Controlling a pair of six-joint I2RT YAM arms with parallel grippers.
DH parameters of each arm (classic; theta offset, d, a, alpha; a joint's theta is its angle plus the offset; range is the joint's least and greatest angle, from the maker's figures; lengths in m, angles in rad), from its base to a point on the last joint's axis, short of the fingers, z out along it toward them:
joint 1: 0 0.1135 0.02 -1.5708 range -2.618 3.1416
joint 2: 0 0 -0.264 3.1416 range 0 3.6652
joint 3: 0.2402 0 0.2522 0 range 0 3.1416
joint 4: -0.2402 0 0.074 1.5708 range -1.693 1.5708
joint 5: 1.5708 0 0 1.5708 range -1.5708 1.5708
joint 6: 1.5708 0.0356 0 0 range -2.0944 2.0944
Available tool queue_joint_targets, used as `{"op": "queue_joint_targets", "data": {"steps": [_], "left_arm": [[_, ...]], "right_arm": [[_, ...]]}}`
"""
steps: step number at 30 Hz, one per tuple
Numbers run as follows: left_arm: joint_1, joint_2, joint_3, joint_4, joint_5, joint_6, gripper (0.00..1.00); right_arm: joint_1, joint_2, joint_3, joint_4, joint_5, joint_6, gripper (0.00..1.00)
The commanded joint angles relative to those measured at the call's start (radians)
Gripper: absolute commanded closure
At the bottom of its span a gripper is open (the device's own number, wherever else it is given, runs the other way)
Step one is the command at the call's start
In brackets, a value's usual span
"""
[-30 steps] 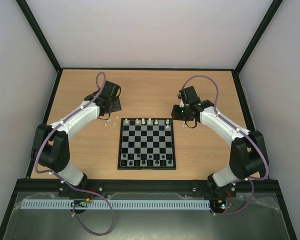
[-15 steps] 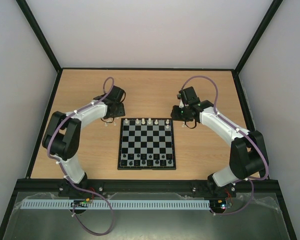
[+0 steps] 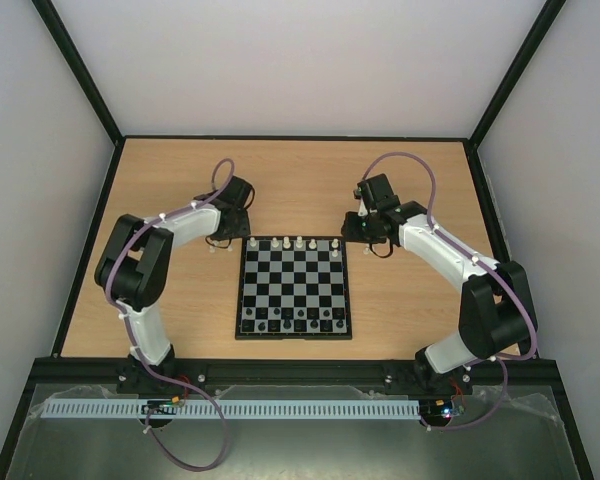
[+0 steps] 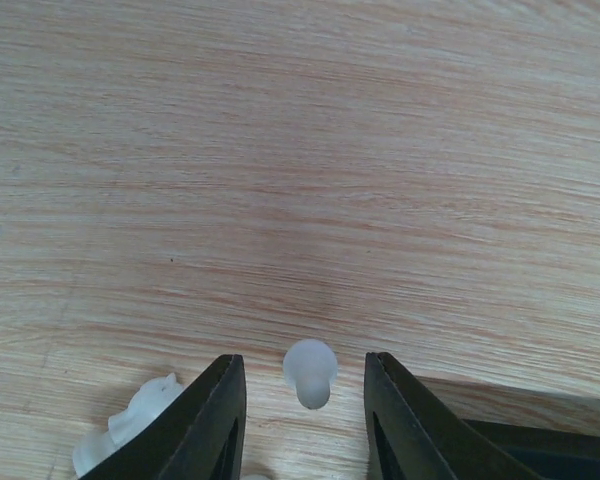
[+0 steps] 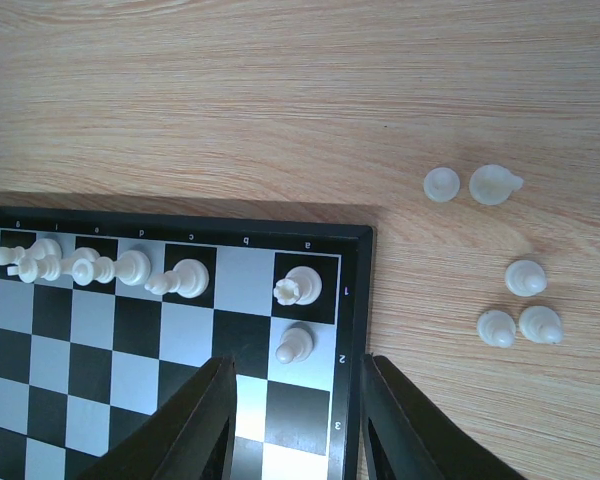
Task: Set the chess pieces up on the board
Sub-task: Pick up the chess piece at the center of the board, then place the chess piece on the chessboard.
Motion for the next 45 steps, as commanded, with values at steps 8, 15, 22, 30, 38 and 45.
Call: {"op": "queue_joint_targets", "data": {"steps": [8, 15, 22, 30, 38, 45], "left_arm": [[0.008, 0.034, -0.004, 0.012, 0.001, 0.005, 0.90], [0.006, -0.011, -0.012, -0.007, -0.006, 0.007, 0.98], [-0.056, -0.178, -0.046, -0.105, -0.025, 0.019, 0.97], [-0.169, -0.276, -0.084, -0.155, -0.035, -0.024, 0.96], [-0.234, -0.237, -0.117, -0.131, -0.039, -0.064, 0.95], [-0.237, -0.185, -0.112, -0.105, -0.037, -0.060, 0.95]], "right_arm": [[0.007, -0.014, -0.020, -0.007, -0.012, -0.015, 0.65], [0.006, -0.018, -0.020, -0.010, -0.009, -0.015, 0.65], [0.006, -0.026, -0.020, -0.010, -0.011, -0.015, 0.65], [0.009, -0.024, -0.016, -0.011, -0.013, -0.015, 0.65], [0.009, -0.030, -0.019, -0.011, -0.014, -0.014, 0.65], [0.010, -0.027, -0.021, -0.008, -0.017, -0.015, 0.65]]}}
